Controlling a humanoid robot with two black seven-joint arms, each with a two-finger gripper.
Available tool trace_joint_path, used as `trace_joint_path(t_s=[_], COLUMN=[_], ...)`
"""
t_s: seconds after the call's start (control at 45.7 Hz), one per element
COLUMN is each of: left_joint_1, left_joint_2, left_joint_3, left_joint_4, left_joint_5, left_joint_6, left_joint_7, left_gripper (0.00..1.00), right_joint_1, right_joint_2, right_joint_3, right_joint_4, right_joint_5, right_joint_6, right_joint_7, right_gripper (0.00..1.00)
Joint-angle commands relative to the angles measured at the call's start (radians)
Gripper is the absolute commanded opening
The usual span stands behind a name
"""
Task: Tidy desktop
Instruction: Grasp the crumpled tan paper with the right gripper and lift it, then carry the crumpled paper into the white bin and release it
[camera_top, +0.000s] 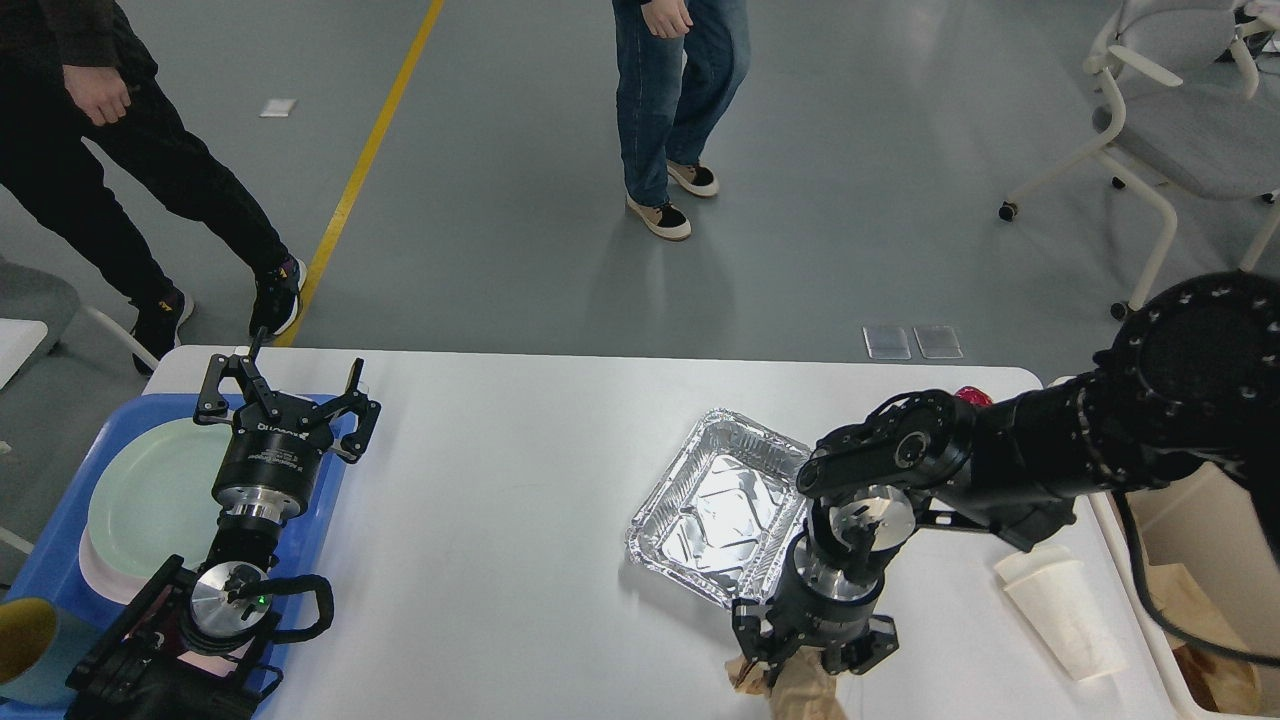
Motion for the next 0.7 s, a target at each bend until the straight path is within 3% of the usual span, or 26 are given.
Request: trace_joint_path(t_s=[0.0,0.131,0.241,0.328,0.394,0.678], left_joint_1=[0.0,0.0,0.0,0.0,0.0,0.0], left_joint_2=[0.0,0.0,0.0,0.0,0.0,0.0], left_joint_3=[0.001,-0.001,0.001,0.001,-0.001,0.001], left_joint_4=[0.0,0.0,0.0,0.0,0.0,0.0], left_joint_5=[0.0,0.0,0.0,0.0,0.0,0.0], left_joint_6=[0.0,0.0,0.0,0.0,0.0,0.0], left_joint_7=[0.0,-0.001,0.0,0.0,-0.001,0.0], left_gripper=[0.96,0.96,0.96,0.96,0.96,0.96], right_joint_1=[0.197,0.425,0.614,0.737,0.792,0.803], right_joint_2=[-0.049,-0.109,-0.175,-0.198,-0.2,-0.246], right_joint_3=[-0.147,-0.267,-0.372,-0.491,-0.57,-0.739], right_joint_4=[0.119,0.235,0.305,0.312,0.312,0.291], right_joint_5=[0.08,0.08,0.078,0.077,0.074,0.002], right_joint_6=[0.046,0.157,0.237,0.287,0.292,0.188], right_joint_7=[0.094,0.285,0.416,0.491,0.511,0.504], right_gripper=[0.0,0.0,0.0,0.0,0.0,0.0])
